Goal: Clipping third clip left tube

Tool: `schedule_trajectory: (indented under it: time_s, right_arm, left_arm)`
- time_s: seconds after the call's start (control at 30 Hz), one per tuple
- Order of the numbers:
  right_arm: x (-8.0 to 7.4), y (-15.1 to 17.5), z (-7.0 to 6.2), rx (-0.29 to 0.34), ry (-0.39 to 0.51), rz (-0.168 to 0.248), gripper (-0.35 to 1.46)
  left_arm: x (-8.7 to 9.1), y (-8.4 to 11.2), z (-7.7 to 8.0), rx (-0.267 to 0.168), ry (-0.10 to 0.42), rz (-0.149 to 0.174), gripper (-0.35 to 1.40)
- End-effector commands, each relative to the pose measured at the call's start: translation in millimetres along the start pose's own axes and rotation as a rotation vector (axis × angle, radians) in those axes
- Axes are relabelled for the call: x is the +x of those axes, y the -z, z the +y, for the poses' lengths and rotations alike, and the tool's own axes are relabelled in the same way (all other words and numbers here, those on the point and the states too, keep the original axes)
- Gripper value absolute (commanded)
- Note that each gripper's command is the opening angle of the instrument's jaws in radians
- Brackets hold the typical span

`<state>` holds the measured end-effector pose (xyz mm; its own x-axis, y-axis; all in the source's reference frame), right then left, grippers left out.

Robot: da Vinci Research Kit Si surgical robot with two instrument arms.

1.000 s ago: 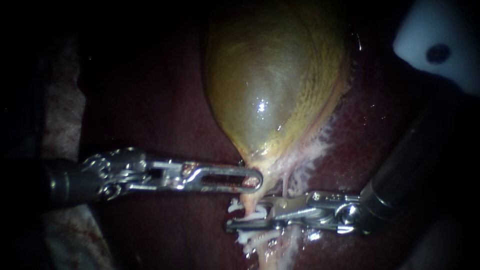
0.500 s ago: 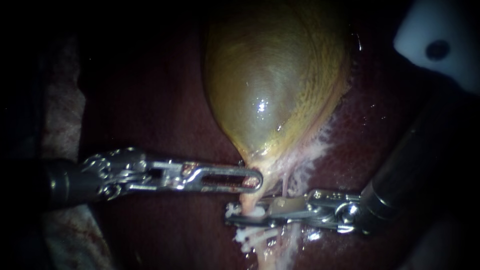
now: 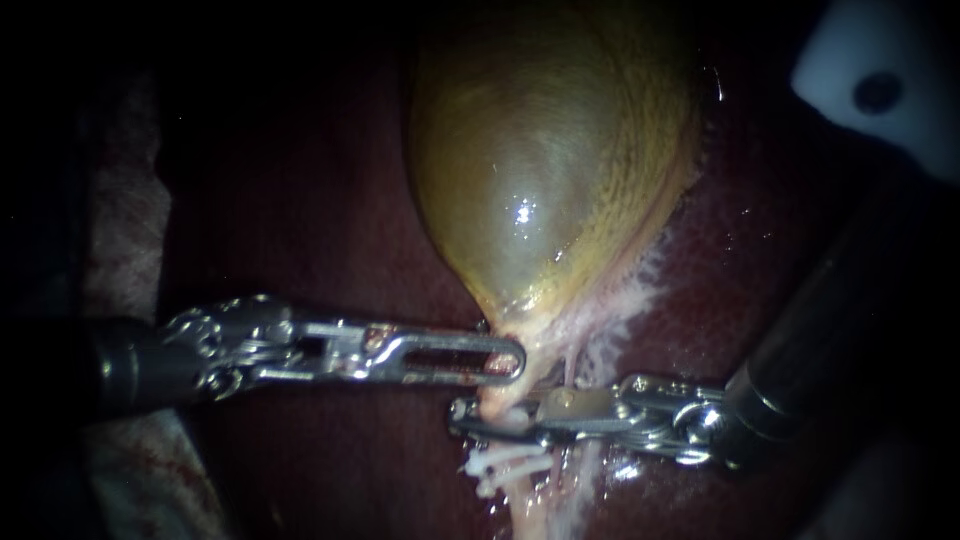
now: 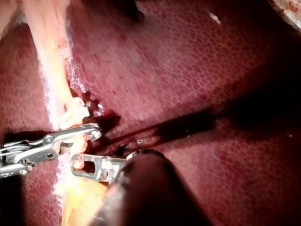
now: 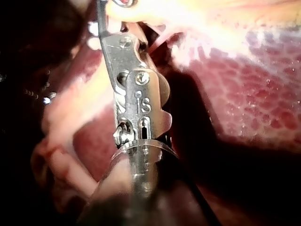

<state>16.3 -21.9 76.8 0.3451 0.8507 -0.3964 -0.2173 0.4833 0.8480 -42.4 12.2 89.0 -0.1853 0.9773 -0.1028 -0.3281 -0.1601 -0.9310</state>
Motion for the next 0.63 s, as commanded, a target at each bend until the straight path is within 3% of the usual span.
schedule_trajectory:
  time_s: [0.03, 0.63]
  right_arm:
    - [0.0, 0.0, 0.0, 0.001, 0.0, 0.0, -0.35]
    - [-0.3, -0.2, -0.1, 0.005, -0.003, -0.003, -0.35]
  left_arm:
    - [0.0, 0.0, 0.0, 0.0, 0.0, 0.0, -0.35]
    - [0.0, 0.0, 0.0, 0.0, 0.0, 0.0, -0.35]
